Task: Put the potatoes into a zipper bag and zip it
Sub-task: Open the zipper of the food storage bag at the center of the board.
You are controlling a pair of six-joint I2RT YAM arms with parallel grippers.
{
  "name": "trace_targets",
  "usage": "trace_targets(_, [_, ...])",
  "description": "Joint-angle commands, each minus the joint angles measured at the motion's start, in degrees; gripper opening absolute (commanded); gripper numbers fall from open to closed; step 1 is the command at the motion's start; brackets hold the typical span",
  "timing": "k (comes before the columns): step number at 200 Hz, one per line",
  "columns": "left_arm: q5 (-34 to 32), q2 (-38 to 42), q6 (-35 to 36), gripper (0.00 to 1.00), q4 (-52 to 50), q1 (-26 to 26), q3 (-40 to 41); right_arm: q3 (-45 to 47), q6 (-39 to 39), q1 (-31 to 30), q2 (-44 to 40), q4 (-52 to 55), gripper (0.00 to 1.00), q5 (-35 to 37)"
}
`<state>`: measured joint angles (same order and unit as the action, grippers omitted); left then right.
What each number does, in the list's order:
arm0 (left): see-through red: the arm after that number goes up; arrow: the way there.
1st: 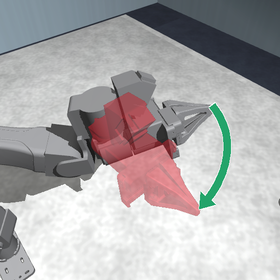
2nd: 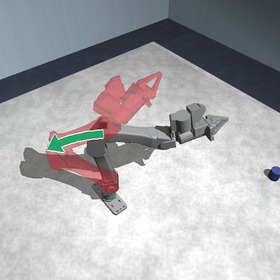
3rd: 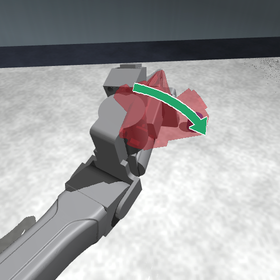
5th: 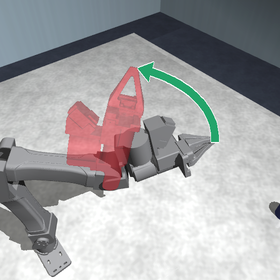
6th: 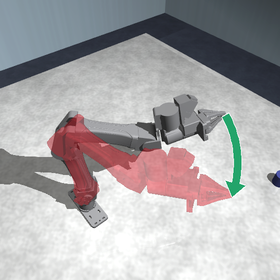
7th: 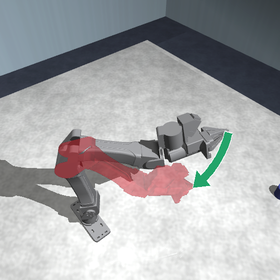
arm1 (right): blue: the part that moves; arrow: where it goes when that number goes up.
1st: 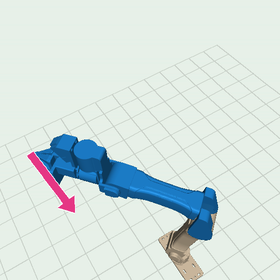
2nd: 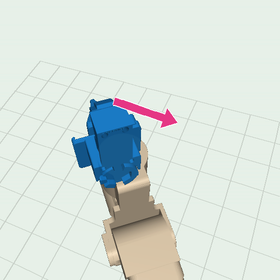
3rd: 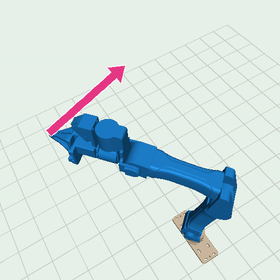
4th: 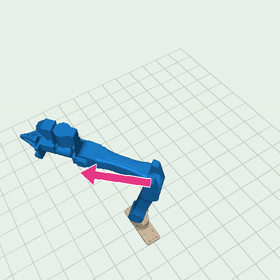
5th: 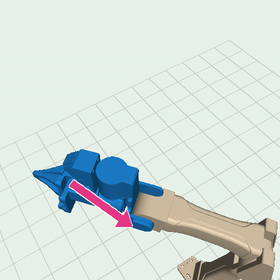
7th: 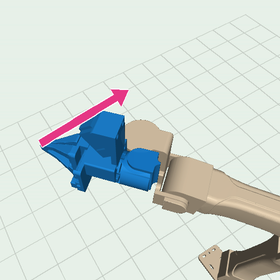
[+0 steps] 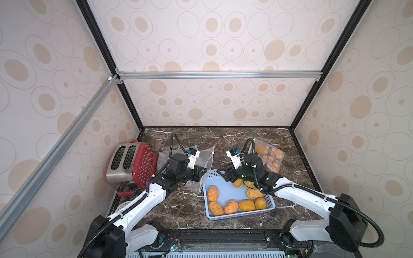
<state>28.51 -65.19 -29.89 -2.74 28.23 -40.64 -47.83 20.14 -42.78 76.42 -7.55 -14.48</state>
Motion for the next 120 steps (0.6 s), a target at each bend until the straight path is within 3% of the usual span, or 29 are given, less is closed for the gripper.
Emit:
trace_targets(1, [0.6,-0.5,-1.8,0.0,5.0,1.1,-0.1,-6.5,4.0,-3.4,4.5,3.6,0.64,4.1])
trace_targets(39, [-1.2,0.0,-0.5,0.0,3.1,1.7,-1.2,-13.9,4.8,-5.2,10.5,10.9,0.64,12.5])
trace_targets(70, [-3.2,-0.1,-0.4,0.0,2.4,1.9,-1.7,-16.5,5.0,-5.4,13.4,13.3,0.61,13.2])
trace_targets(120, [-10.1,2.4,1.1,0.0,-3.6,2.1,-4.4,-17.9,4.0,-5.7,14.2,17.6,0.38,13.8])
